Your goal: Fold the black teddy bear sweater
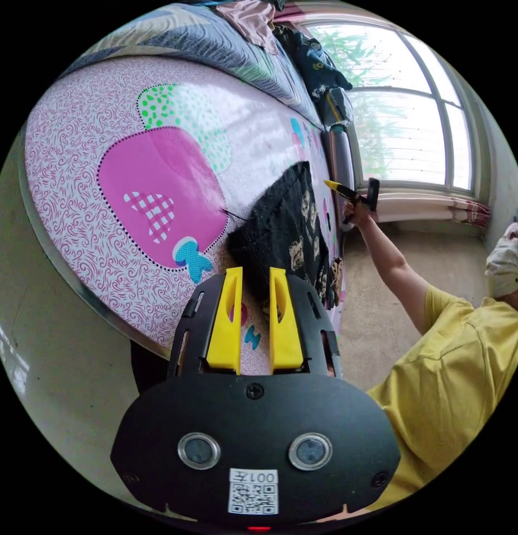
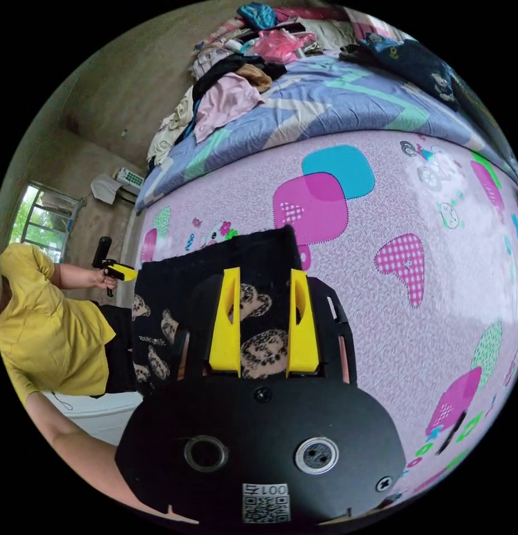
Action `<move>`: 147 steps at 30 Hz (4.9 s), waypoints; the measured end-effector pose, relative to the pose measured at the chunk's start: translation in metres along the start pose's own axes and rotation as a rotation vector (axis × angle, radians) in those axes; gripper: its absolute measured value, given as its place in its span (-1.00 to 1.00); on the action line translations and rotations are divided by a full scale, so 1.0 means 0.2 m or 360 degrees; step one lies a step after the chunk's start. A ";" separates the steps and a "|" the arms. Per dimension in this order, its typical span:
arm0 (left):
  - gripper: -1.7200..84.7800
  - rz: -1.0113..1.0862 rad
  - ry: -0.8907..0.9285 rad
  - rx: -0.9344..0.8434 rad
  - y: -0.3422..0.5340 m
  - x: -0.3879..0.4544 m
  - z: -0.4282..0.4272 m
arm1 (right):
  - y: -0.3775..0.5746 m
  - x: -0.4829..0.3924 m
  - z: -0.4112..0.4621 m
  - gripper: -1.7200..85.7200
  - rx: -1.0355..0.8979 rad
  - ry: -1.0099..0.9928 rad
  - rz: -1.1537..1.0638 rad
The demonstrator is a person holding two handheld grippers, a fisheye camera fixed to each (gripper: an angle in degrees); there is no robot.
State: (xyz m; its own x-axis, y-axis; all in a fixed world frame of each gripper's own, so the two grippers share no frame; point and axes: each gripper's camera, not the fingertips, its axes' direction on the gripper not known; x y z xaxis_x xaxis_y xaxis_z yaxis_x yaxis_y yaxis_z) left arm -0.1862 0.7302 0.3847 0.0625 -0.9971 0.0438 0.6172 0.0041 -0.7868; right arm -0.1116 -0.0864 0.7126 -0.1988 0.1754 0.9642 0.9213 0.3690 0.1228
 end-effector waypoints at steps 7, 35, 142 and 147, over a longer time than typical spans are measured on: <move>-0.88 -0.0076 0.0034 0.0006 0.05 -0.12 -0.04 | -0.32 0.19 0.07 -0.68 -0.0146 -0.0143 -0.0051; -0.94 0.0141 0.0154 0.0185 0.30 -0.16 0.12 | -0.64 0.08 -0.04 -0.92 -0.0273 -0.0481 -0.0298; -0.99 0.1919 -0.0641 -0.1001 0.93 1.38 0.76 | 1.85 -1.10 0.78 -0.96 0.0630 -0.0502 0.0232; -0.99 0.1882 -0.0444 -0.1105 0.68 1.21 0.66 | 1.92 -1.07 1.00 -0.96 0.0641 -0.0433 0.0605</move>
State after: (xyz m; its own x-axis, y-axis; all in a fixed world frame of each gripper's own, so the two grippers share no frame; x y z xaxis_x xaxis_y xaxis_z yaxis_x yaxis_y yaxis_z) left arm 0.0156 0.5000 0.3697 0.4693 -0.3813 -0.7965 -0.4143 0.7015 -0.5799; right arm 0.2182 0.2006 0.5063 -0.0082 0.5696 0.8218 0.7565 0.5410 -0.3674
